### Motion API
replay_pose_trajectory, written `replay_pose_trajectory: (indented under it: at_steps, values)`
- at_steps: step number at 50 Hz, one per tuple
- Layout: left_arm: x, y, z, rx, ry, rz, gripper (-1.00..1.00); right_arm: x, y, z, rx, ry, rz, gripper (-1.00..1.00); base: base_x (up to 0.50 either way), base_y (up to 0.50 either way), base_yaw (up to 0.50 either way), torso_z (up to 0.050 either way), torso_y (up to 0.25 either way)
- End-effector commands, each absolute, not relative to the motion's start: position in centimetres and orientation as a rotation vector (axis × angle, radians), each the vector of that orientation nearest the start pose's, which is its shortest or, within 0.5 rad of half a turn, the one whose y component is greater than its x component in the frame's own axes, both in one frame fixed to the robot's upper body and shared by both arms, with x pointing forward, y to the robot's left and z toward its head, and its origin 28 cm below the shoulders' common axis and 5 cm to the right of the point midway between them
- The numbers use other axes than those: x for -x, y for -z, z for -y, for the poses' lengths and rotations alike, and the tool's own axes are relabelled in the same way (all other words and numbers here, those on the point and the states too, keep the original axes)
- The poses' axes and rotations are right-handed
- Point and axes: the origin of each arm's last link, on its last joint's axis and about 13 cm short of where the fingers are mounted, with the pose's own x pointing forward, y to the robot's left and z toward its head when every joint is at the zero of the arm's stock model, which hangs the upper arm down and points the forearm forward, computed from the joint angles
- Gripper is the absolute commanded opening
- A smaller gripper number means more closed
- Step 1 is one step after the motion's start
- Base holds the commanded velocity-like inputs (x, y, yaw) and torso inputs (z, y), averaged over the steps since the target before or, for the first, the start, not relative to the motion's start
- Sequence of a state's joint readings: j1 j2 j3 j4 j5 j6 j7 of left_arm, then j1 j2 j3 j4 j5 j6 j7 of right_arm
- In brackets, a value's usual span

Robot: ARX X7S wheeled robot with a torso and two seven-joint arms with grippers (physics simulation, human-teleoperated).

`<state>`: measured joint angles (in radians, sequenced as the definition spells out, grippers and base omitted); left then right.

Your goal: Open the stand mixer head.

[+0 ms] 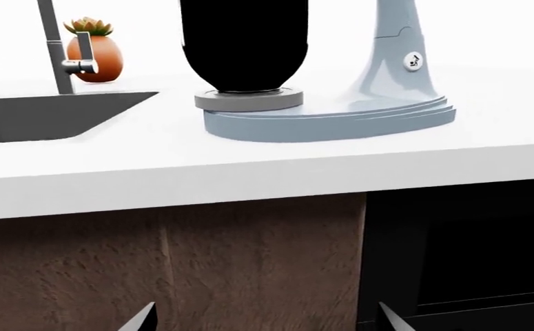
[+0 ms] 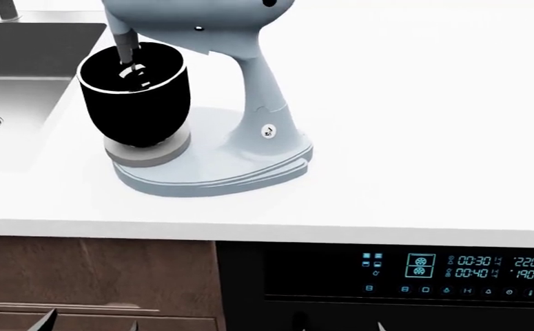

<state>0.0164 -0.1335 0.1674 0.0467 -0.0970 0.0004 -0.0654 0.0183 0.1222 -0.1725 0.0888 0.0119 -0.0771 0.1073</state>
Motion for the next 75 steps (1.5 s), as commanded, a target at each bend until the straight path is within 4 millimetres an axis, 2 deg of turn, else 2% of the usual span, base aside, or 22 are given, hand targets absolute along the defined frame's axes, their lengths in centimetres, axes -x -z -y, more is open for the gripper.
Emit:
replay_pose_trajectory:
  at_steps: [1,10,14,17,19,20,21,22,23,24,25,26,27,28,29,31,36,38,42,46,52,75]
  values:
    - [-20.4,-1.8,-20.3,-0.029,0.122,0.007,1.0,-20.9,0.0,9.5,0.117,-0.073,-0.001,1.0,0.0,0.0,0.0,0.05,0.043]
    - [-20.3,-2.0,-20.2,-0.018,0.107,0.011,1.0,-21.0,-0.4,9.4,0.123,-0.065,-0.009,1.0,0.0,0.0,0.0,0.043,0.037]
    - [-20.3,-2.3,-20.2,-0.011,0.093,0.022,1.0,-21.0,-1.2,9.4,0.098,-0.062,-0.007,1.0,0.0,0.0,0.0,0.0,0.0]
    - [-20.3,-2.4,-20.2,-0.015,0.094,0.025,1.0,-20.5,-3.4,9.3,0.083,-0.095,0.061,1.0,0.0,0.0,0.0,0.0,0.0]
    - [-20.3,-2.4,-20.2,-0.016,0.093,0.023,1.0,-20.3,-4.3,9.4,0.159,-0.077,0.124,1.0,0.0,0.0,0.0,0.0,0.0]
    - [-20.3,-2.6,-20.2,-0.018,0.083,0.021,1.0,-19.6,-5.5,9.3,0.083,-0.116,0.117,1.0,0.0,0.0,0.0,0.0,0.0]
    - [-20.2,-3.7,-20.2,0.013,0.095,0.026,1.0,-19.2,-6.6,9.1,0.138,-0.117,0.145,1.0,0.0,0.0,0.0,0.0,0.0]
    - [-20.2,-4.0,-20.2,0.011,0.092,0.031,1.0,-19.2,-6.8,9.0,0.154,-0.122,0.148,1.0,0.0,0.0,0.0,0.0,0.0]
    - [-20.5,-6.4,-20.5,-0.022,0.071,0.045,1.0,-19.4,-8.4,9.1,0.068,-0.1,0.166,1.0,0.0,0.0,0.0,0.0,0.0]
    - [-20.7,-8.6,-20.9,0.017,0.045,0.046,1.0,-19.9,-10.2,9.4,0.039,-0.105,0.167,1.0,0.0,0.0,0.0,0.0,0.0]
    - [-21.1,-10.5,-21.2,-0.029,0.008,0.07,1.0,-20.1,-12.1,9.6,0.047,-0.105,0.178,1.0,0.0,0.0,0.0,0.0,0.0]
    - [-21.1,-11.4,-21.2,-0.01,0.01,0.075,1.0,-20.2,-13.0,9.6,0.057,-0.079,0.203,1.0,0.0,0.0,0.0,0.0,0.0]
    - [-21.4,-13.3,-21.3,-0.01,0.026,0.08,1.0,-20.6,-14.4,9.6,0.064,-0.07,0.208,1.0,0.0,0.0,0.0,0.0,0.0]
    - [-21.5,-14.1,-21.4,-0.013,0.008,0.105,1.0,-20.6,-15.1,9.6,0.023,-0.086,0.241,1.0,0.0,0.0,0.0,0.0,0.0]
    - [-21.8,-15.6,-21.4,-0.075,0.012,0.144,1.0,-20.5,-15.6,9.4,0.088,-0.101,0.245,1.0,0.0,0.0,0.0,0.0,0.0]
    - [-21.5,-17.6,-21.4,-0.053,0.023,0.187,1.0,-20.4,-16.2,9.0,0.064,-0.106,0.28,1.0,0.0,0.0,0.0,0.0,0.0]
    - [-21.1,-19.9,-20.9,-0.063,0.03,0.224,1.0,-21.1,-15.9,8.5,0.061,-0.124,0.267,1.0,0.0,0.0,0.0,0.0,0.0]
    - [-20.9,-19.5,-20.8,-0.063,0.041,0.213,1.0,-21.3,-15.4,8.8,0.014,-0.136,0.278,1.0,0.0,0.0,0.0,0.0,0.0]
    - [-20.8,-19.4,-20.6,-0.046,0.045,0.225,1.0,-21.8,-14.6,8.9,0.05,-0.135,0.246,1.0,0.0,0.0,0.0,0.0,0.0]
    - [-20.6,-19.4,-20.8,-0.023,0.05,0.239,1.0,-21.4,-15.1,9.3,0.031,-0.157,0.272,1.0,0.25,0.0,0.0,0.0,0.0]
    - [-20.6,-19.3,-20.8,-0.026,0.049,0.238,1.0,-21.7,-14.8,9.1,0.04,-0.15,0.258,1.0,0.39,0.0,0.0,0.0,0.0]
    - [-20.4,-19.3,-20.8,-0.021,0.048,0.244,1.0,-21.4,-14.8,9.3,0.066,-0.158,0.244,1.0,0.0,0.0,0.0,0.0,0.0]
